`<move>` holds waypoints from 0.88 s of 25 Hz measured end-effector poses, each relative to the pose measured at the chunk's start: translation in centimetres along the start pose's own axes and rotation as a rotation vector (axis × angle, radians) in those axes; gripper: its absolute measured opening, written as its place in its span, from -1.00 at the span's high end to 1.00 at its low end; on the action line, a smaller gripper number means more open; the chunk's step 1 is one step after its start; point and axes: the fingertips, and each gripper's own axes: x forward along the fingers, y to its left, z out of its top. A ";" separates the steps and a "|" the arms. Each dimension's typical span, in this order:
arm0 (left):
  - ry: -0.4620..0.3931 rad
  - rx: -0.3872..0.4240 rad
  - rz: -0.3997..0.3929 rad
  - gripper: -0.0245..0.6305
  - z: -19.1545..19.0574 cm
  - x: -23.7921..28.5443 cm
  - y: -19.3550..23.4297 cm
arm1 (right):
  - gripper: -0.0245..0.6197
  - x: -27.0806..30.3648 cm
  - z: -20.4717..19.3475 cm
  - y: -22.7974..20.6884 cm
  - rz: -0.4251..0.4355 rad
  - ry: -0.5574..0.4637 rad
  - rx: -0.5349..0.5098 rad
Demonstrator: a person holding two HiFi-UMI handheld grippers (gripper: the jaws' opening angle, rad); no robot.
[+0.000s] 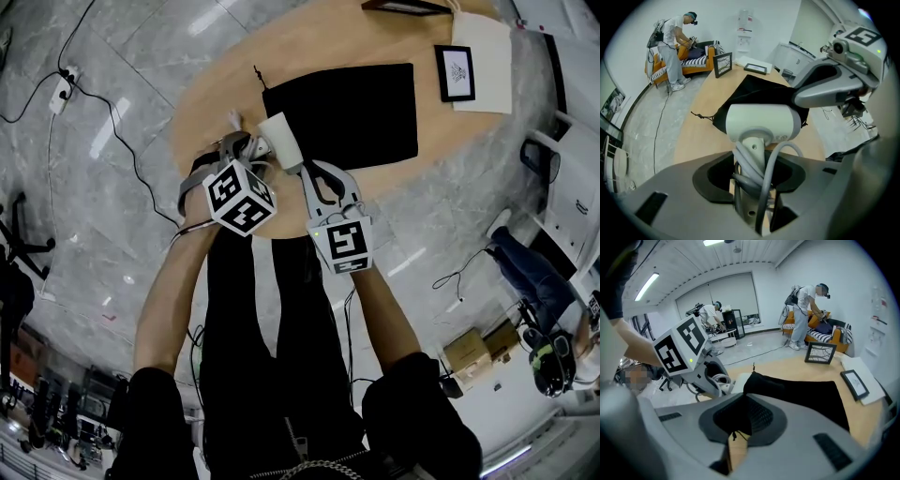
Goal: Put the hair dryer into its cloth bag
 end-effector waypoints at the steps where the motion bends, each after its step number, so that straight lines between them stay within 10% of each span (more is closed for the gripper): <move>1: 0.001 0.002 0.000 0.29 0.1 0.1 0.0 | 0.84 0.0 -0.1 0.1 0.003 0.002 -0.003; 22: -0.042 0.029 0.001 0.29 3.9 1.6 -2.0 | 0.84 -0.4 -0.9 1.2 0.059 0.010 -0.032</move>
